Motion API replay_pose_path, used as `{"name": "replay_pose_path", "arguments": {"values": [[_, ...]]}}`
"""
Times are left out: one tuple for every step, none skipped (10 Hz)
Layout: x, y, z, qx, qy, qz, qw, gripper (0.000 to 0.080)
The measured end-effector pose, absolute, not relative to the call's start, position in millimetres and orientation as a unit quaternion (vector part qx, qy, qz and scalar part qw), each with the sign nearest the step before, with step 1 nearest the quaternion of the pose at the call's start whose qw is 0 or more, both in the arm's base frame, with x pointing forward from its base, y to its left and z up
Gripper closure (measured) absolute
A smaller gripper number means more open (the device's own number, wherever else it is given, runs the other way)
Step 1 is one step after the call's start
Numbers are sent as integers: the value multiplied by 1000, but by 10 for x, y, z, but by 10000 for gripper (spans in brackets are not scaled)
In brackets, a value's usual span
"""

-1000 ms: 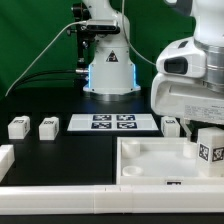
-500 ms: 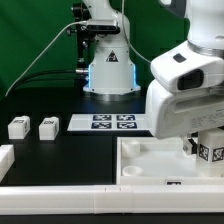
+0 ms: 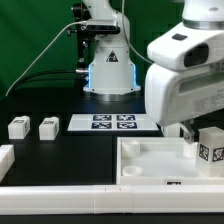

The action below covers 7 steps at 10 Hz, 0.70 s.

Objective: Assemble one leg

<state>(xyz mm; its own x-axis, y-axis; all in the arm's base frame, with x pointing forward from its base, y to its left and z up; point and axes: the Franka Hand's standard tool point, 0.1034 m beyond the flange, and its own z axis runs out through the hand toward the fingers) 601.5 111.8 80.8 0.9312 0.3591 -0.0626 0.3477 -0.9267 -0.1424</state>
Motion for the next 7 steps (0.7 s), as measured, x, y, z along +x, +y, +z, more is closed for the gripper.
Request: {"name": "replay_pose_path", "arguments": {"values": [[6007,1112,794,-981,-180,45,65,150],[6007,1113,793,-980,-180,45,65,150],[6006,1114,791,-980,-180,45,65,150],[6005,1114,789,-980,-180,46,65,150],[6004,1119,788,-982,-173,46,64,150],[6000,1158,790,-989,-124,49,57,150],[6012,1202,780,-993,-96,45,53,150]]}}
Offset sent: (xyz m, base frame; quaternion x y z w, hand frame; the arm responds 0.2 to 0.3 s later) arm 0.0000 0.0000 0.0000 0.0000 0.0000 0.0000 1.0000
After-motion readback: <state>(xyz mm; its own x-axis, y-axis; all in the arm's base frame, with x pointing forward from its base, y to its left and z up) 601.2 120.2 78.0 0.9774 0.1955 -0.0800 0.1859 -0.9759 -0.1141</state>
